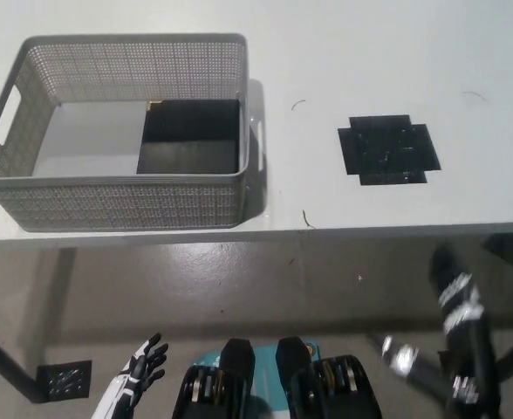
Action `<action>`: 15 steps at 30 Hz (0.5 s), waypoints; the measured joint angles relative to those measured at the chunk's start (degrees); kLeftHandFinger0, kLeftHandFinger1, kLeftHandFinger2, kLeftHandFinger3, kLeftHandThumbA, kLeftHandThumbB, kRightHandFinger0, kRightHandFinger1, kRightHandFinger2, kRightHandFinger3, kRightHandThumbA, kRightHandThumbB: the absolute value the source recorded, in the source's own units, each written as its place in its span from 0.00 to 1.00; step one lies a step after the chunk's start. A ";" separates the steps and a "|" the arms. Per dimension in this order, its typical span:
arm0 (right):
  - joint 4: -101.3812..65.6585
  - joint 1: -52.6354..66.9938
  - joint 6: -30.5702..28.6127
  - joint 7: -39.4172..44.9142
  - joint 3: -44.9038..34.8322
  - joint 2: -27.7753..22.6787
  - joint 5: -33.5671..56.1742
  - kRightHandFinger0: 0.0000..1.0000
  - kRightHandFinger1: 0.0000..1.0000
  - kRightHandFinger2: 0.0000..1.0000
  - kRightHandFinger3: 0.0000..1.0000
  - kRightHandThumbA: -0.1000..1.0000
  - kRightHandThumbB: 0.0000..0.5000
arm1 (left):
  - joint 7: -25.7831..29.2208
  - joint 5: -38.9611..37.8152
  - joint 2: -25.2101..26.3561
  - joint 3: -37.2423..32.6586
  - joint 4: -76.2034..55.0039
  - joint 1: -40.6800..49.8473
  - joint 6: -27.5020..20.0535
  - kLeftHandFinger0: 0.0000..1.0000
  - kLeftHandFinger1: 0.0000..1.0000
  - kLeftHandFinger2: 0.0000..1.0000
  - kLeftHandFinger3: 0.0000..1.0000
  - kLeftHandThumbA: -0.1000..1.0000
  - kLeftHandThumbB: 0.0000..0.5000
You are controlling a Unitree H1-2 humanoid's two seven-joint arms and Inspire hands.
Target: A notebook is kept standing on the table on the right hand side and a container is kept on the left hand side and the robot uses its right hand to grab the notebook and places it in the container
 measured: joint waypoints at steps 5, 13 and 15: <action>7.33 -0.51 -2.76 3.81 0.29 -0.41 0.56 1.00 1.00 1.00 1.00 1.00 0.84 | 0.00 -0.13 0.01 0.05 -0.23 -0.57 -0.04 1.00 1.00 1.00 1.00 1.00 0.30; 21.94 -6.19 -3.33 7.99 -2.12 -0.91 1.54 1.00 1.00 1.00 1.00 1.00 1.00 | 0.04 -0.23 -0.04 0.21 -0.27 -2.41 0.11 1.00 1.00 1.00 1.00 1.00 0.27; 23.33 -7.25 -3.32 8.75 -2.80 -0.90 1.78 1.00 1.00 1.00 1.00 1.00 0.98 | 0.04 -0.25 -0.10 0.26 -0.29 -3.06 0.16 1.00 1.00 1.00 1.00 1.00 0.30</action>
